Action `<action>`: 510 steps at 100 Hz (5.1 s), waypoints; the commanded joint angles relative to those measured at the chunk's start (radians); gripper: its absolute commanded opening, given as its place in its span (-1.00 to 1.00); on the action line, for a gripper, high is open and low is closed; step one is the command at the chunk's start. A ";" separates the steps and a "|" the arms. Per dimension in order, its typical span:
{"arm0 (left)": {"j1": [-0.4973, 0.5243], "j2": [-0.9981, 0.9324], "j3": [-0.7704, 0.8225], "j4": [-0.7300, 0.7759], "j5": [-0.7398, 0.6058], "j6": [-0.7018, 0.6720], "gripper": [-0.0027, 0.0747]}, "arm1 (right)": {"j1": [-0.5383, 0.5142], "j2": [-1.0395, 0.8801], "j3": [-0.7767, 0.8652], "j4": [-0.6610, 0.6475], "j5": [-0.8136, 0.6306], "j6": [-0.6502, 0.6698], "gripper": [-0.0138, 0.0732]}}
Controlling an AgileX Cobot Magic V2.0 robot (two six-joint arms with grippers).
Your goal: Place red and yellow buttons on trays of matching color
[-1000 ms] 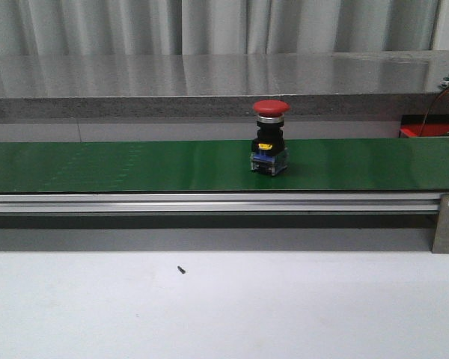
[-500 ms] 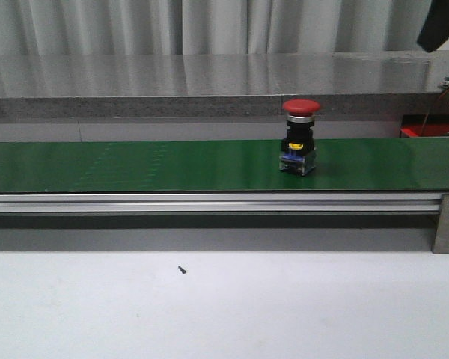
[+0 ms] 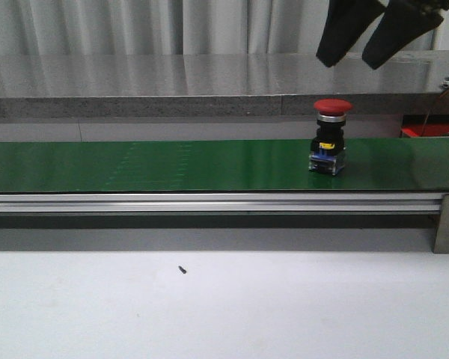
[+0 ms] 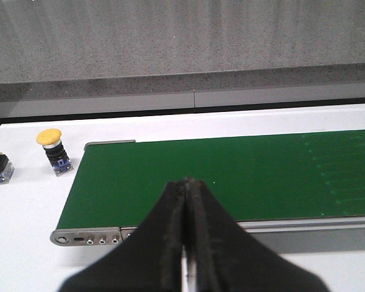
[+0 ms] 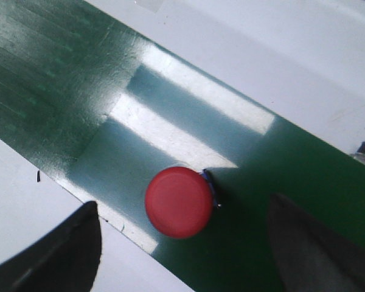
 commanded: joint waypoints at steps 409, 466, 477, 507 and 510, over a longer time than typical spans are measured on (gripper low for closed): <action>-0.005 0.006 -0.027 -0.006 -0.076 -0.004 -0.98 | -0.199 -0.350 -0.010 -0.124 -0.180 0.083 0.51; -0.005 0.006 -0.027 -0.006 -0.076 -0.004 -0.98 | -0.199 -0.900 0.660 -0.093 -0.317 0.083 0.51; -0.005 0.006 -0.027 -0.017 -0.076 -0.004 -0.98 | -0.199 -0.994 0.745 -0.093 -0.345 0.083 0.51; -0.005 0.006 -0.027 -0.017 -0.076 -0.004 -0.98 | -0.199 -1.164 0.874 -0.093 -0.359 0.083 0.10; -0.005 0.006 -0.027 -0.017 -0.076 -0.004 -0.98 | -0.199 -1.173 0.878 -0.093 -0.359 0.083 -0.01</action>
